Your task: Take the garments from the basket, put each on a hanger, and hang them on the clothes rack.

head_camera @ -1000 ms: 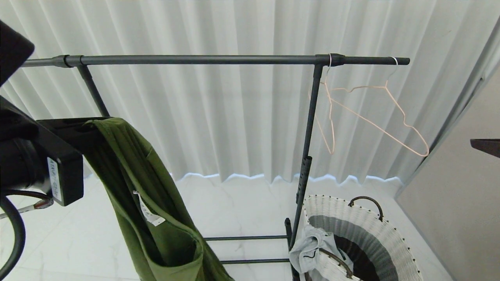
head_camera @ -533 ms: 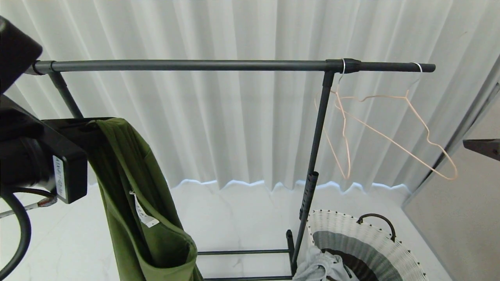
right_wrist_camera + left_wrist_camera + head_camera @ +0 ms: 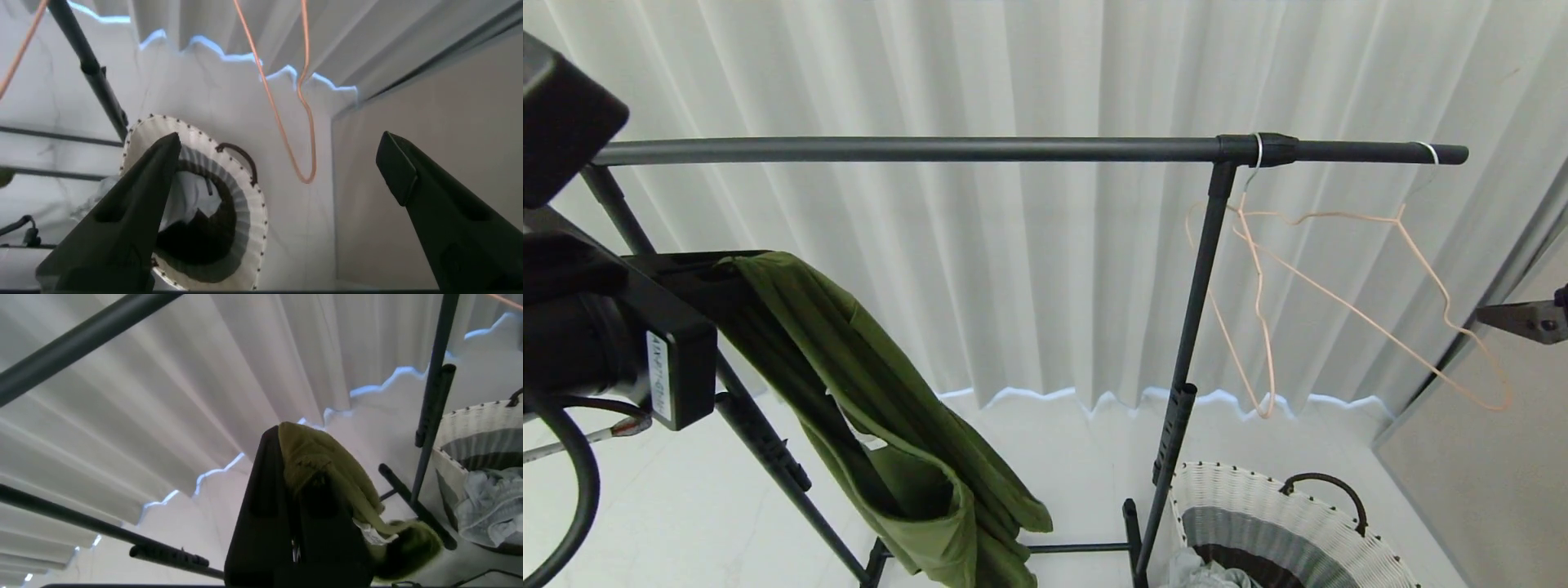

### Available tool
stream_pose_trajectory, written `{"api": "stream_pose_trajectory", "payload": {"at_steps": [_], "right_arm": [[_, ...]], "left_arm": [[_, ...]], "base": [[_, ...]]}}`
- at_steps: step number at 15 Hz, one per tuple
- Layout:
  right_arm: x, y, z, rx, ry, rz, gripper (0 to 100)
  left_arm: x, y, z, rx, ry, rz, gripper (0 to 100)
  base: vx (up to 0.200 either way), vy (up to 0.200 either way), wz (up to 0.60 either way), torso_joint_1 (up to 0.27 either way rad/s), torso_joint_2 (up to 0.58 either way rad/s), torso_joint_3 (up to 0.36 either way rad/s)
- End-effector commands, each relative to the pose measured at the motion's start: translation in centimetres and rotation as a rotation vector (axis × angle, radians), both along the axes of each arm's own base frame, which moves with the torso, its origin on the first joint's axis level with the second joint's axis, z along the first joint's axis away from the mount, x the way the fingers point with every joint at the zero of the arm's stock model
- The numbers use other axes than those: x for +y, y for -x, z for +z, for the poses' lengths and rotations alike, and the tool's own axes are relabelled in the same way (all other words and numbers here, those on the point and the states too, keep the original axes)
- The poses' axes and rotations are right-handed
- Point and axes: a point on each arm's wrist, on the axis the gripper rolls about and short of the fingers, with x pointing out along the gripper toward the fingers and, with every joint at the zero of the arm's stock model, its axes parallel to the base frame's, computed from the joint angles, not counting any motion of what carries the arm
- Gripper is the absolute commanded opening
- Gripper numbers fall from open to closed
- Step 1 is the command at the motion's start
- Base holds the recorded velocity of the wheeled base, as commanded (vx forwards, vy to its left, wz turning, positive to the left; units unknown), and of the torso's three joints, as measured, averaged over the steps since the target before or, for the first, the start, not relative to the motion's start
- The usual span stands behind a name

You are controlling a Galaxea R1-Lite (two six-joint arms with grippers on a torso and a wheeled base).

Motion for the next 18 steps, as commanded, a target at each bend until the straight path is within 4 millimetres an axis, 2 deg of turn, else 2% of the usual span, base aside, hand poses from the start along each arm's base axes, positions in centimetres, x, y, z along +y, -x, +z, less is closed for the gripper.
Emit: {"api": "stream_pose_trajectory", "payload": {"at_steps": [1,5,8,14,18], "right_arm": [[-0.9,-2.4,-1.2,0.056,-0.003,-0.015,100],[-3.6,-6.0,-2.6,0.057,0.014,0.034,100],[-5.2,-9.7,-4.1,0.026,0.024,0.056,100],[-5.6,-14.1,-7.2,0.026,-0.018,0.136,100],[-6.5,-15.8,-8.2,0.020,-0.040,0.151,100]], "left_arm": [[-0.1,-0.1,-0.2,0.007,-0.006,0.002,0],[-0.1,-0.3,-0.3,0.012,-0.008,0.005,0],[-0.2,-0.2,-0.3,0.012,-0.007,0.004,0],[0.1,0.0,-0.1,0.003,0.002,0.004,0],[0.1,0.1,-0.2,0.005,0.003,0.001,0]], "base": [[0.000,0.000,0.00,0.000,0.00,0.000],[0.000,0.000,0.00,0.000,0.00,0.000],[0.000,0.000,0.00,0.000,0.00,0.000],[0.000,0.000,0.00,0.000,0.00,0.000],[0.000,0.000,0.00,0.000,0.00,0.000]]}}
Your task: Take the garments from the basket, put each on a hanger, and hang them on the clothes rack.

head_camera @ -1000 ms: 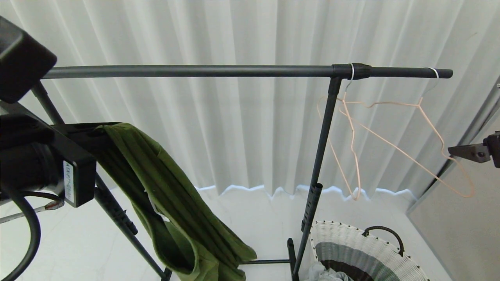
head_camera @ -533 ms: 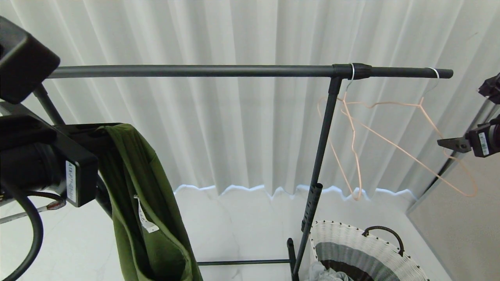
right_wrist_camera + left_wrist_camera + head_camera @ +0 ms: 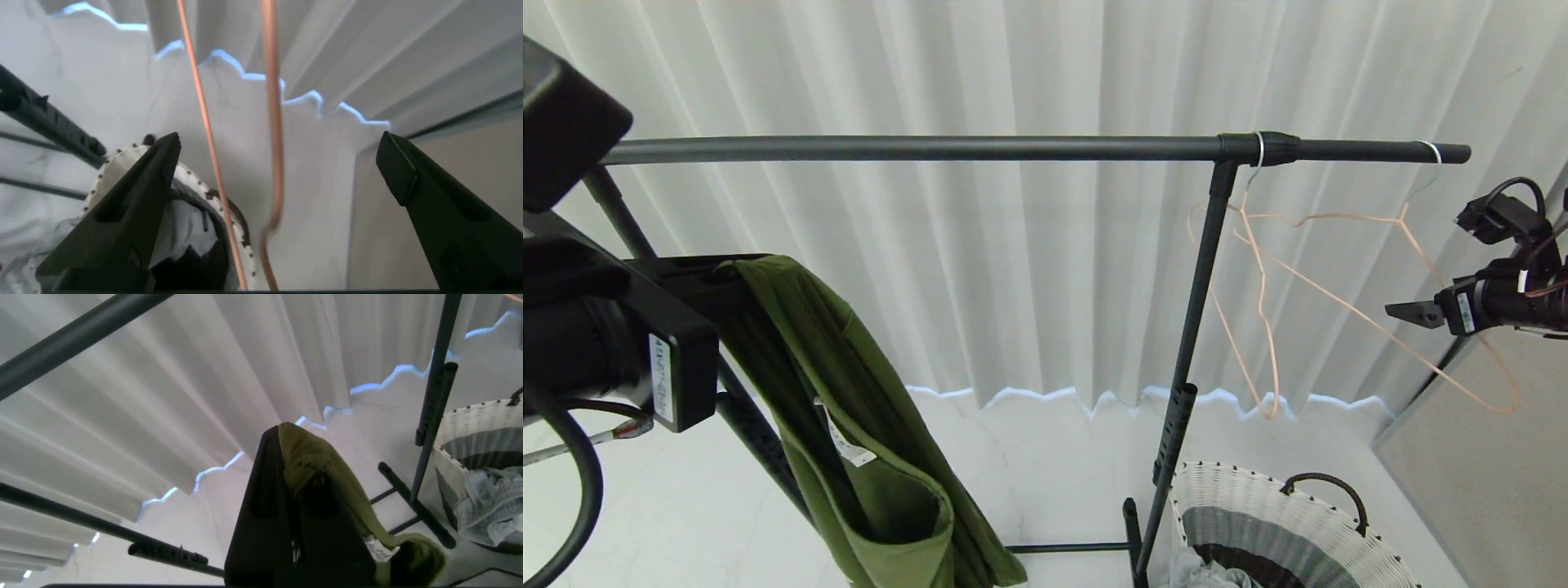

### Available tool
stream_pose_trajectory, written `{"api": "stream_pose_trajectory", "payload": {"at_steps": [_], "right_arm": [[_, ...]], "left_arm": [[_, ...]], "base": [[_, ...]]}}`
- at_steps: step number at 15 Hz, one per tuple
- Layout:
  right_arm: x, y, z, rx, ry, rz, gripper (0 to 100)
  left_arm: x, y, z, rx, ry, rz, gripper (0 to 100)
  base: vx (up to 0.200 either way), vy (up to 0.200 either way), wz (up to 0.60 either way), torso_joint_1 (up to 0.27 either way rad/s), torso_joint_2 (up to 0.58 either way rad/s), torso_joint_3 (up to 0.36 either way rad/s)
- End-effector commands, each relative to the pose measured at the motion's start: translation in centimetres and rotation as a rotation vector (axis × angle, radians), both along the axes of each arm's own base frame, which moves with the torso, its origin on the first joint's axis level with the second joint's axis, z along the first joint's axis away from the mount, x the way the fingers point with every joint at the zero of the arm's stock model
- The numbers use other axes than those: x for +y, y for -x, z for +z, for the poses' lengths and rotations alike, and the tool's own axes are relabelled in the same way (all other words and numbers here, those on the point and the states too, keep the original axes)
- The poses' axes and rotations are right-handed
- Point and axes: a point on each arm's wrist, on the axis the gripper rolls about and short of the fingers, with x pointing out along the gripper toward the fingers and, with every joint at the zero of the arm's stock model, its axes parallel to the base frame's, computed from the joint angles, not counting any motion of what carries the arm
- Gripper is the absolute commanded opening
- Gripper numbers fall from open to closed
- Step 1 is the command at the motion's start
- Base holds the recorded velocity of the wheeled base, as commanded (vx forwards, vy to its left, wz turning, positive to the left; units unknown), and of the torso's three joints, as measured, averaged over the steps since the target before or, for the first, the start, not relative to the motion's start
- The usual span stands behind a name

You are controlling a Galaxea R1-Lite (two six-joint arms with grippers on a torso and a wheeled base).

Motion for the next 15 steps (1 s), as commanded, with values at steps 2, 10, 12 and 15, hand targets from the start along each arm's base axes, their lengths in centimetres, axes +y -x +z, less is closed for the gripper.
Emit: {"api": "stream_pose_trajectory", "payload": {"at_steps": [2,10,12,15], "right_arm": [[-0.71,-1.21,-0.87,0.020,-0.020,0.007,100],[-1.29,-1.13,-1.35,0.040,-0.058,0.017,100],[-1.29,-1.12,-1.36,0.042,-0.058,0.017,0],[-1.28,-1.06,-1.26,0.040,-0.066,0.013,0]], "left_arm": [[-0.06,-0.06,-0.08,0.004,-0.001,-0.001,0],[-0.24,-0.16,-0.13,0.010,-0.003,-0.025,0],[-0.24,-0.16,-0.13,0.010,-0.003,-0.025,0],[-0.24,-0.16,-0.13,0.010,-0.003,-0.025,0]], "base": [[0.000,0.000,0.00,0.000,0.00,0.000],[0.000,0.000,0.00,0.000,0.00,0.000],[0.000,0.000,0.00,0.000,0.00,0.000],[0.000,0.000,0.00,0.000,0.00,0.000]]}}
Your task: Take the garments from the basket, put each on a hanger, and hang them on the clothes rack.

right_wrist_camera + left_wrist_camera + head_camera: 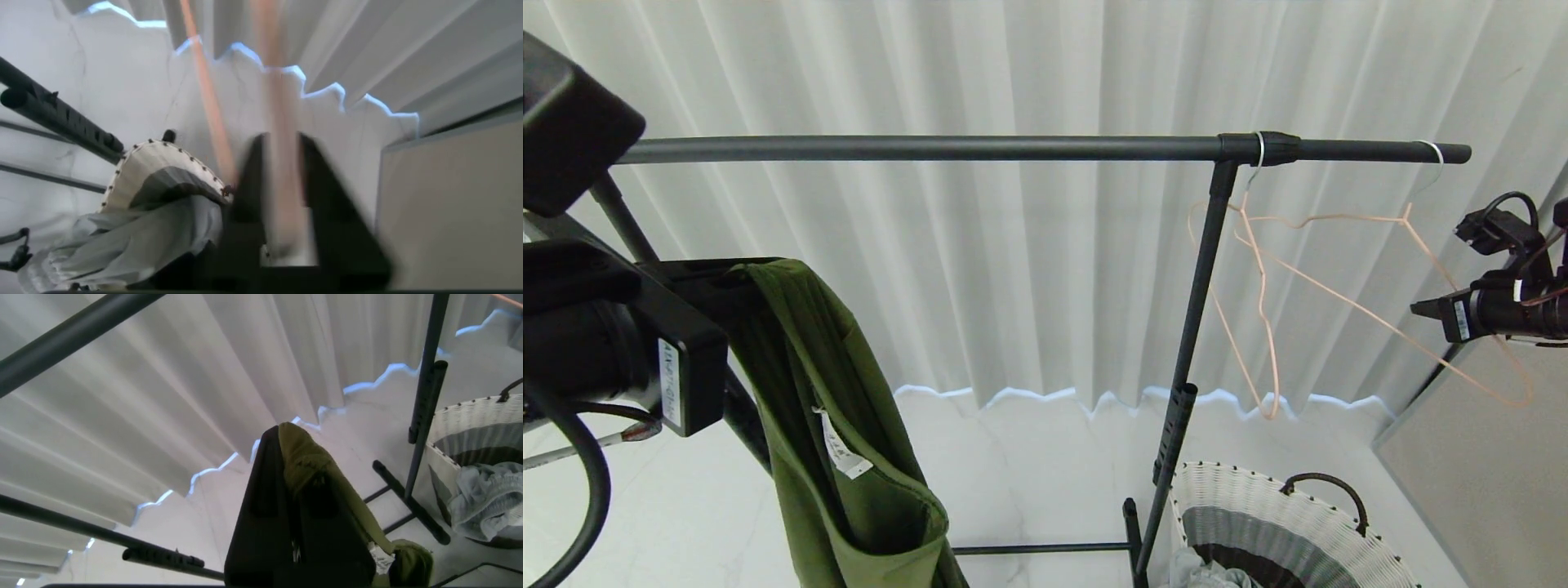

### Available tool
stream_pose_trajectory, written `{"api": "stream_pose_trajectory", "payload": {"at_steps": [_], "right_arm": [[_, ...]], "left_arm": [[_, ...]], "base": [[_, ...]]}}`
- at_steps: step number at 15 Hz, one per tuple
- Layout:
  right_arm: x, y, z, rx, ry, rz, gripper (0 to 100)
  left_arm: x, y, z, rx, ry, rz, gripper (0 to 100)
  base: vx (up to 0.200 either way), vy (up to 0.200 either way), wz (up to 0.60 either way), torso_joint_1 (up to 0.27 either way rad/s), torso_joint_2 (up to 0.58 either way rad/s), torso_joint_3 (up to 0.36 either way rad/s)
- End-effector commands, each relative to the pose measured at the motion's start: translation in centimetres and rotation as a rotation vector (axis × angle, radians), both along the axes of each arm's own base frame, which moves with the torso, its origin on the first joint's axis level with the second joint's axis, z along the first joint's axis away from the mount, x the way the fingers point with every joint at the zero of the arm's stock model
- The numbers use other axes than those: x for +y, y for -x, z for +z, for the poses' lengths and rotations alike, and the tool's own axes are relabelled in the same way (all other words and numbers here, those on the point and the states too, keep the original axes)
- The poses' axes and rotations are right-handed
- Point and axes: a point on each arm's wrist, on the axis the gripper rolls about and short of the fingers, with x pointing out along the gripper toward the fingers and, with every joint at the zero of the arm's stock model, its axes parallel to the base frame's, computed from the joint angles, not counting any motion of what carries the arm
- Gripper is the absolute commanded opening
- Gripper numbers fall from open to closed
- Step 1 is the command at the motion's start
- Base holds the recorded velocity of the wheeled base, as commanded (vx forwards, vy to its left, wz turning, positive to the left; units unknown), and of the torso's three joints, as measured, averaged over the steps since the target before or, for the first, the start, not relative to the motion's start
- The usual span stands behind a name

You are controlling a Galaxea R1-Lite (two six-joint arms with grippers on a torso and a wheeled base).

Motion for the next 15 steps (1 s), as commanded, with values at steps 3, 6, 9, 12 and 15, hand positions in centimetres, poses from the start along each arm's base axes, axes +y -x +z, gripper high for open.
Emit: {"api": "stream_pose_trajectory", "payload": {"at_steps": [3,6,9,12,15], "right_arm": [[0.1,0.3,0.5,-0.012,-0.011,-0.002,0],[0.4,0.7,1.2,-0.025,-0.041,-0.009,0],[1.9,2.8,2.8,-0.058,-0.090,0.028,0],[3.4,4.8,3.6,-0.061,-0.134,0.043,0],[4.2,5.9,4.6,-0.071,-0.203,0.024,0]], "left_arm": [[0.0,0.0,0.0,0.001,-0.002,0.002,0],[0.0,0.0,0.0,0.000,0.000,0.000,0],[0.1,0.1,0.0,-0.001,0.002,0.000,0],[0.1,0.1,0.0,-0.002,0.003,0.000,0],[0.1,0.1,0.0,-0.005,0.006,0.000,0]], "base": [[0.000,0.000,0.00,0.000,0.00,0.000],[0.000,0.000,0.00,0.000,0.00,0.000],[0.000,0.000,0.00,0.000,0.00,0.000],[0.000,0.000,0.00,0.000,0.00,0.000],[0.000,0.000,0.00,0.000,0.00,0.000]]}}
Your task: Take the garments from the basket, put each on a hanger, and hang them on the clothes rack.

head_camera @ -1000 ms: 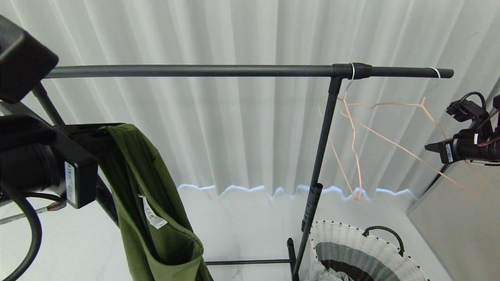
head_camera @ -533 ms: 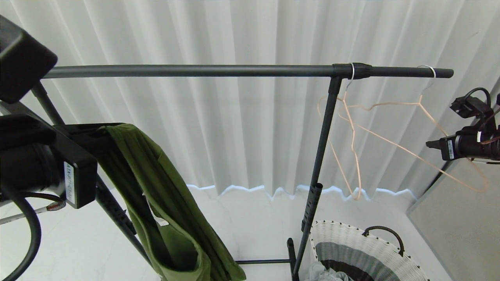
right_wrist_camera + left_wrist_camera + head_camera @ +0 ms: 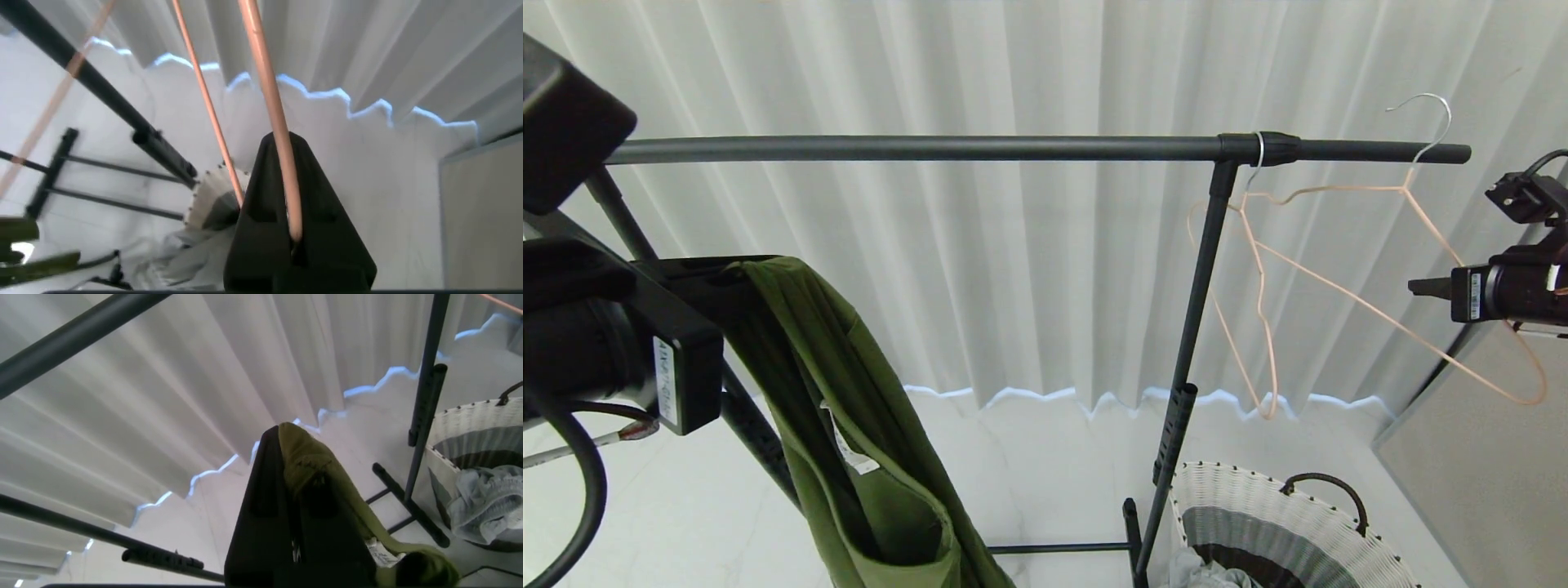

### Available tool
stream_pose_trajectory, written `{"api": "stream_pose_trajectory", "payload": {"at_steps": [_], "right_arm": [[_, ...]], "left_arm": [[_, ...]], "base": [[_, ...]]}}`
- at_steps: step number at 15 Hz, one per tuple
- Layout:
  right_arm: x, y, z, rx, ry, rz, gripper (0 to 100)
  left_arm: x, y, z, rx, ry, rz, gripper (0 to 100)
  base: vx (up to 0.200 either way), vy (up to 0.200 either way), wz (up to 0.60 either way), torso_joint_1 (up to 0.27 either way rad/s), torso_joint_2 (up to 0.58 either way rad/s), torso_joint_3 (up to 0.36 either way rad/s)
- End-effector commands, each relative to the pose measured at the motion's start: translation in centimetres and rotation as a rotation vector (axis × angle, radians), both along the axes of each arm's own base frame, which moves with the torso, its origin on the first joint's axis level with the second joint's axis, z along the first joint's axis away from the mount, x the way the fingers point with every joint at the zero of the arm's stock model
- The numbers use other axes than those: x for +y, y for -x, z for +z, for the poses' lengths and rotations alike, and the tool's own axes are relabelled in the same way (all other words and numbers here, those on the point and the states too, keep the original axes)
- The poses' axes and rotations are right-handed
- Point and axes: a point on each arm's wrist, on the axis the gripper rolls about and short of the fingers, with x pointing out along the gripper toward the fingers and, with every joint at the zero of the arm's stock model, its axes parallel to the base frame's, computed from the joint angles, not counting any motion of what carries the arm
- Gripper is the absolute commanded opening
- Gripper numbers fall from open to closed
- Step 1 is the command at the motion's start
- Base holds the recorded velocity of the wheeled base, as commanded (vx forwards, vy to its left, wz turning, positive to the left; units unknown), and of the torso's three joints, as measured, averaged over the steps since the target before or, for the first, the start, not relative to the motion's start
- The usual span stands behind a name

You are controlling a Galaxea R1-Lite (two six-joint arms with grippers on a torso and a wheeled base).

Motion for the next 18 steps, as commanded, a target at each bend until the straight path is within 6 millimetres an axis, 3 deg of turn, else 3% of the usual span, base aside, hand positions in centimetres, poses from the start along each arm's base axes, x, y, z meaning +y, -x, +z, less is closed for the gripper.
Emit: {"api": "stream_pose_trajectory", "payload": {"at_steps": [1,6,12,18], "right_arm": [[0.4,1.2,0.9,-0.024,0.001,-0.003,0],[0.3,4.8,1.1,0.031,0.041,-0.107,0],[0.4,6.8,0.8,0.032,0.130,-0.279,0],[0.6,8.8,0.2,0.030,0.143,-0.291,0]], "left_arm": [[0.1,0.1,-0.1,0.001,-0.001,0.001,0],[-0.3,-0.5,-1.4,0.014,-0.019,0.004,0],[-0.4,-0.6,-2.1,0.032,-0.042,0.007,0],[-0.4,-0.7,-2.3,0.037,-0.049,0.009,0]], "base": [[0.000,0.000,0.00,0.000,0.00,0.000],[0.000,0.000,0.00,0.000,0.00,0.000],[0.000,0.000,0.00,0.000,0.00,0.000],[-0.200,0.000,0.00,0.002,0.00,0.002]]}}
